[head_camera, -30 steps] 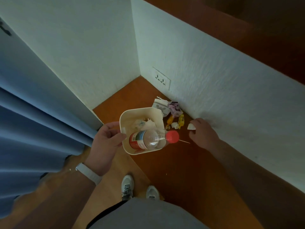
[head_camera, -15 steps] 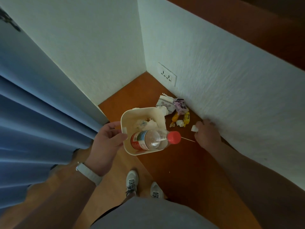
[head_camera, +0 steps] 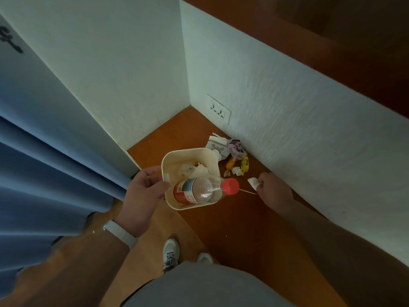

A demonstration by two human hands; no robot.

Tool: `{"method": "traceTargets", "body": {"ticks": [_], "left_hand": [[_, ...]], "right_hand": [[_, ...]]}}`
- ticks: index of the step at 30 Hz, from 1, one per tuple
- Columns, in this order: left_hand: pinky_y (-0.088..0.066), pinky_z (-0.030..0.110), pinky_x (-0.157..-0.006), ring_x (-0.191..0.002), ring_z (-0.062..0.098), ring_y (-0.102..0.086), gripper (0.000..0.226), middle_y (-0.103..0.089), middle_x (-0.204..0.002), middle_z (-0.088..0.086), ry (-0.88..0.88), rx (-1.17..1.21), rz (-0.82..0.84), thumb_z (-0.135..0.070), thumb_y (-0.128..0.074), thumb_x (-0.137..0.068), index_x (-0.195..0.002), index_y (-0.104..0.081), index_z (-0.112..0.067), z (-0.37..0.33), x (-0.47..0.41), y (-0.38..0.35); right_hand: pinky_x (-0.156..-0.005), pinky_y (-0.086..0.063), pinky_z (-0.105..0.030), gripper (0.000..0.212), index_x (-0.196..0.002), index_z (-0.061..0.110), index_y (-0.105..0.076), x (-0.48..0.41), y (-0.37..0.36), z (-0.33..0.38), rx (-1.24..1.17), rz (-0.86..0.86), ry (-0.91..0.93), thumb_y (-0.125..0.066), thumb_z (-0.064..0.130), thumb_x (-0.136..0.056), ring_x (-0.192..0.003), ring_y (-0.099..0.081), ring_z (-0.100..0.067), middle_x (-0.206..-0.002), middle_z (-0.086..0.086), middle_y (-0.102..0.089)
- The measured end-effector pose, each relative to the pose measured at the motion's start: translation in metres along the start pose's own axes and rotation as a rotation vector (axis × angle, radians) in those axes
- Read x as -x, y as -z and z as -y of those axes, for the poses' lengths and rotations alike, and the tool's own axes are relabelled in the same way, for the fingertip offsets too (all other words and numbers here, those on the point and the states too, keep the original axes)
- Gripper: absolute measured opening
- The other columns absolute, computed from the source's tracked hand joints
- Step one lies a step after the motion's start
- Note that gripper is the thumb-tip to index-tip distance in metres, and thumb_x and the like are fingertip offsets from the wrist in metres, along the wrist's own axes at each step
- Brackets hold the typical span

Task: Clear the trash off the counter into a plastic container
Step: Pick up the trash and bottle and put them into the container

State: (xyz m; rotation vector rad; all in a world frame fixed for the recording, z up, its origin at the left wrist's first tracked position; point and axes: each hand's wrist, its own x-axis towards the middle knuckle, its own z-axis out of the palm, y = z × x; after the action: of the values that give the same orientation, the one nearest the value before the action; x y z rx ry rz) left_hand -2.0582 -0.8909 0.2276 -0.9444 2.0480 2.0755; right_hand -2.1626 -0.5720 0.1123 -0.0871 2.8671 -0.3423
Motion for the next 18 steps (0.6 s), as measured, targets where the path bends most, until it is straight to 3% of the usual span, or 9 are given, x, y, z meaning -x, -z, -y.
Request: {"method": "traceTargets", "body": {"ticks": [3,6,10,14,18], "left_hand": [[-0.063,0.043,-0.075,-0.077,0.024,-0.076,0.035,-0.077,-0.087,0.006,-0.01,-0.023,-0.001,-0.001,-0.069,-0.09,-0.121,-0.064,-0.015,-0.005,-0.004,0.002],[-0.062,0.053,-0.084,-0.084,0.03,-0.075,0.034,-0.076,-0.094,0.01,0.004,-0.031,0.016,-0.002,-0.069,-0.09,-0.12,-0.063,-0.018,-0.008,-0.009,0.003],[-0.061,0.054,-0.086,-0.09,0.033,-0.074,0.033,-0.074,-0.104,0.017,0.007,-0.045,0.051,-0.002,-0.068,-0.091,-0.118,-0.063,-0.02,-0.011,-0.015,0.002],[-0.063,0.05,-0.083,-0.092,0.032,-0.073,0.03,-0.073,-0.097,0.012,-0.03,-0.107,0.085,-0.003,-0.069,-0.091,-0.111,-0.063,-0.025,-0.014,-0.017,-0.001],[-0.062,0.053,-0.084,-0.095,0.035,-0.073,0.03,-0.074,-0.099,0.014,-0.031,-0.123,0.113,-0.003,-0.07,-0.09,-0.111,-0.065,-0.024,-0.015,-0.02,-0.003]], "right_hand": [[-0.065,-0.04,-0.029,0.009,-0.097,0.017,-0.062,0.004,0.03,0.022,-0.176,-0.067,0.006,-0.056,0.022,-0.093,-0.079,-0.057,-0.015,-0.089,0.003,-0.056],[-0.065,-0.039,-0.025,0.007,-0.099,0.022,-0.062,0.007,0.072,0.052,-0.348,-0.114,0.076,-0.062,0.022,-0.091,-0.081,-0.056,-0.01,-0.091,0.007,-0.058],[-0.06,-0.041,-0.019,0.007,-0.089,0.026,-0.062,0.012,0.124,0.09,-0.491,0.009,0.241,-0.067,0.021,-0.089,-0.076,-0.058,-0.002,-0.085,0.013,-0.062],[-0.069,-0.054,-0.024,0.006,-0.091,0.023,-0.07,0.006,0.138,0.114,-0.556,0.106,0.334,-0.072,0.02,-0.086,-0.081,-0.066,-0.008,-0.088,0.007,-0.069],[-0.06,-0.043,-0.011,0.01,-0.094,0.021,-0.072,0.0,0.126,0.125,-0.495,0.181,0.391,-0.071,0.017,-0.085,-0.07,-0.058,0.006,-0.081,0.012,-0.063]]}}
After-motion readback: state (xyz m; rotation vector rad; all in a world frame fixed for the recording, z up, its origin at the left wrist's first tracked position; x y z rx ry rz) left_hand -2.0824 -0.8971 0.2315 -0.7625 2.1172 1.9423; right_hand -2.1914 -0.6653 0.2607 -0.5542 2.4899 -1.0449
